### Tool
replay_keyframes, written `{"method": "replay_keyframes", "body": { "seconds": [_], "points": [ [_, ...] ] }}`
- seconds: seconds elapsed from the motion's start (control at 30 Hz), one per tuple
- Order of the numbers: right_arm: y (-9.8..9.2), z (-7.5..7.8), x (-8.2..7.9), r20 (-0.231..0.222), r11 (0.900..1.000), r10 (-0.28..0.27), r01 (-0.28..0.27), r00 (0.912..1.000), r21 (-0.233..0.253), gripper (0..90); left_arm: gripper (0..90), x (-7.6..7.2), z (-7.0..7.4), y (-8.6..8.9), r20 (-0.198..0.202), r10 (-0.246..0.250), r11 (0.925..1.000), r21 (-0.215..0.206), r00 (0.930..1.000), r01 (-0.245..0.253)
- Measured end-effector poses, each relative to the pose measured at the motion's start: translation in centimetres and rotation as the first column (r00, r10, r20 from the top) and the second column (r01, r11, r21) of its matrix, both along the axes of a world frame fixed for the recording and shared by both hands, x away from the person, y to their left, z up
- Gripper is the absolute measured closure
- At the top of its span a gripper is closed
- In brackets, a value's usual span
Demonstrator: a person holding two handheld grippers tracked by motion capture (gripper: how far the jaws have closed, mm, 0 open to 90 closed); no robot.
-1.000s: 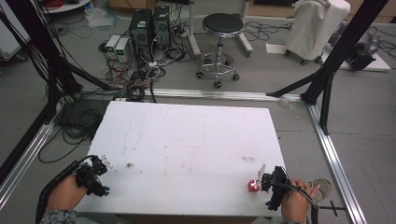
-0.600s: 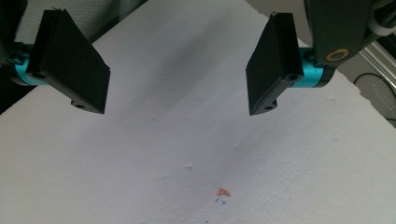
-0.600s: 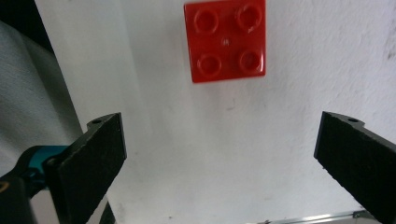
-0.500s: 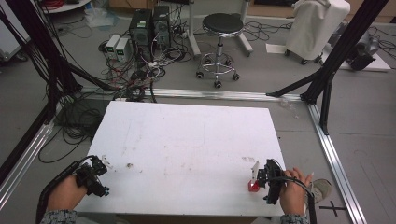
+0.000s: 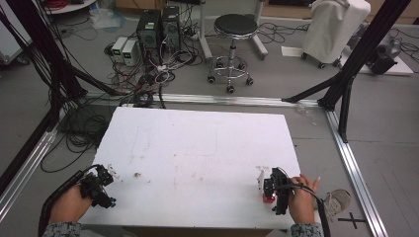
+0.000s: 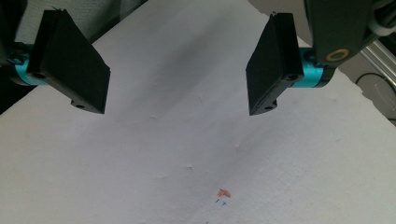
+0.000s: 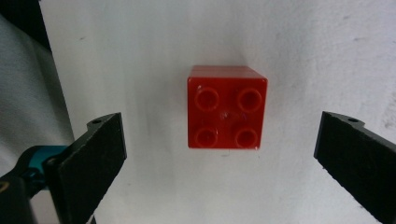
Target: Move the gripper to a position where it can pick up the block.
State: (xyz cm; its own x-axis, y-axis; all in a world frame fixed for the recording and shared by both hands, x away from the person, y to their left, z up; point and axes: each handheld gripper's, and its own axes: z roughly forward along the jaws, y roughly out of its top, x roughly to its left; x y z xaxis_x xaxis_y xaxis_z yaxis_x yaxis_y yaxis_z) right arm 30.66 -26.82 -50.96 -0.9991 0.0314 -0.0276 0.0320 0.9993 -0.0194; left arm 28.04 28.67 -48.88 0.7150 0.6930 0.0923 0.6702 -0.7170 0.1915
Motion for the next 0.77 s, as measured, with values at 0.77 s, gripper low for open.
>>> {"method": "replay_keyframes", "body": {
  "seconds": [0.77],
  "points": [
    [1.0, -1.8, 0.4, -0.04, 1.0, 0.02, -0.02, 0.999, -0.008, 1.4, 22.0, 0.0, -0.2, -0.1, -0.004, 0.001, 0.9999, -0.015, 1.0, -0.001]
  ]
}}
